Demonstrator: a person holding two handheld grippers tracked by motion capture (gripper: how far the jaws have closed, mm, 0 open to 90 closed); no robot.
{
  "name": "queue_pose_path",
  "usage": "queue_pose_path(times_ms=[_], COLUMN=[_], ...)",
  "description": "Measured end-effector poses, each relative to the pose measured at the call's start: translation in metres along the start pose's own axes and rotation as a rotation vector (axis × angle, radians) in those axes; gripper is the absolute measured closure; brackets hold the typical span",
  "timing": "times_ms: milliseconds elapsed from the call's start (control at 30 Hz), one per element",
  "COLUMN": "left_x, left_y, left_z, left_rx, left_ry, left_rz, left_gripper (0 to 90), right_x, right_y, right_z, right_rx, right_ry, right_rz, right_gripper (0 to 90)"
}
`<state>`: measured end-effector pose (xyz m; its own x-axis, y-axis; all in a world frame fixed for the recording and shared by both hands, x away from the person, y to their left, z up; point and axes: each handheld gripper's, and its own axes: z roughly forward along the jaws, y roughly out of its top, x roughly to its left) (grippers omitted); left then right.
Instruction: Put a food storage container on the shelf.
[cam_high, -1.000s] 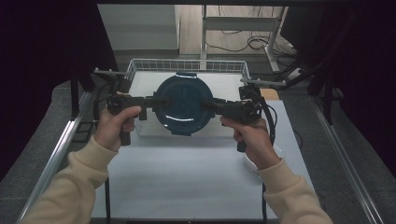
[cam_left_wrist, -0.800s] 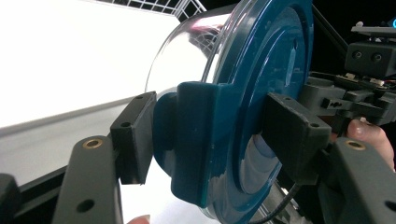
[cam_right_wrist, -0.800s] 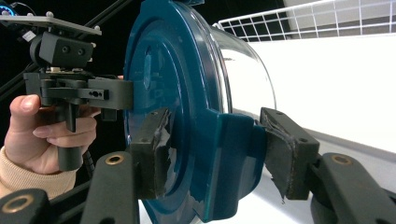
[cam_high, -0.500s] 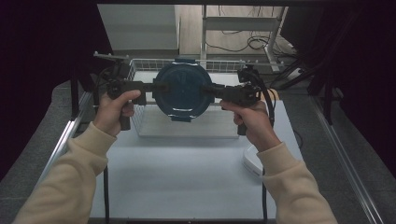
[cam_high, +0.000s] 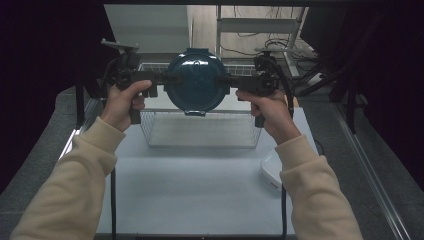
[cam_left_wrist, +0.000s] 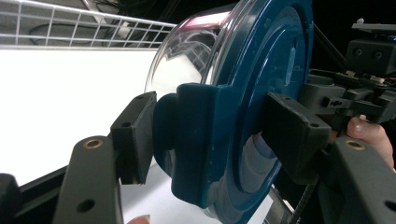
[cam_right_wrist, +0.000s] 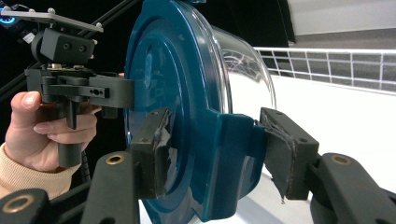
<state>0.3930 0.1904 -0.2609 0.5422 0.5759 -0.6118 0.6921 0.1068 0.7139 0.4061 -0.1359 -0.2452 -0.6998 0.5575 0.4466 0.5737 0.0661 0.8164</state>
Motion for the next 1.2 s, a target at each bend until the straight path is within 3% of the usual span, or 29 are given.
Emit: queue_pose_path(times_ms=[333, 600, 833, 1067, 1200], left_x=[0.012, 0.029, 0.051, 0.067, 0.074], left_y=[0.021, 0.024, 0.021, 0.017, 0.018], left_z=[0.013, 0.027, 0.047, 0.061, 0.068], left_rx=[0.014, 0.036, 0.066, 0.090, 0.078], left_ry=[-0.007, 0.005, 0.015, 0.025, 0.027], left_rz=[-0.021, -0.045, -0.091, -0.129, -0.161], left_gripper=[37.1, 36.9, 36.8, 36.2, 37.2], right_x=[-0.017, -0.035, -0.064, -0.080, -0.092], right_y=[0.019, 0.023, 0.016, 0.012, 0.010], right_z=[0.007, 0.018, 0.034, 0.046, 0.052], right_rx=[0.003, 0.023, 0.060, 0.093, 0.084], right_ry=[-0.006, -0.004, -0.001, -0.014, -0.018], right_rz=[0.017, 0.042, 0.101, 0.143, 0.203], right_gripper=[45.0, 45.0, 44.8, 44.3, 42.6])
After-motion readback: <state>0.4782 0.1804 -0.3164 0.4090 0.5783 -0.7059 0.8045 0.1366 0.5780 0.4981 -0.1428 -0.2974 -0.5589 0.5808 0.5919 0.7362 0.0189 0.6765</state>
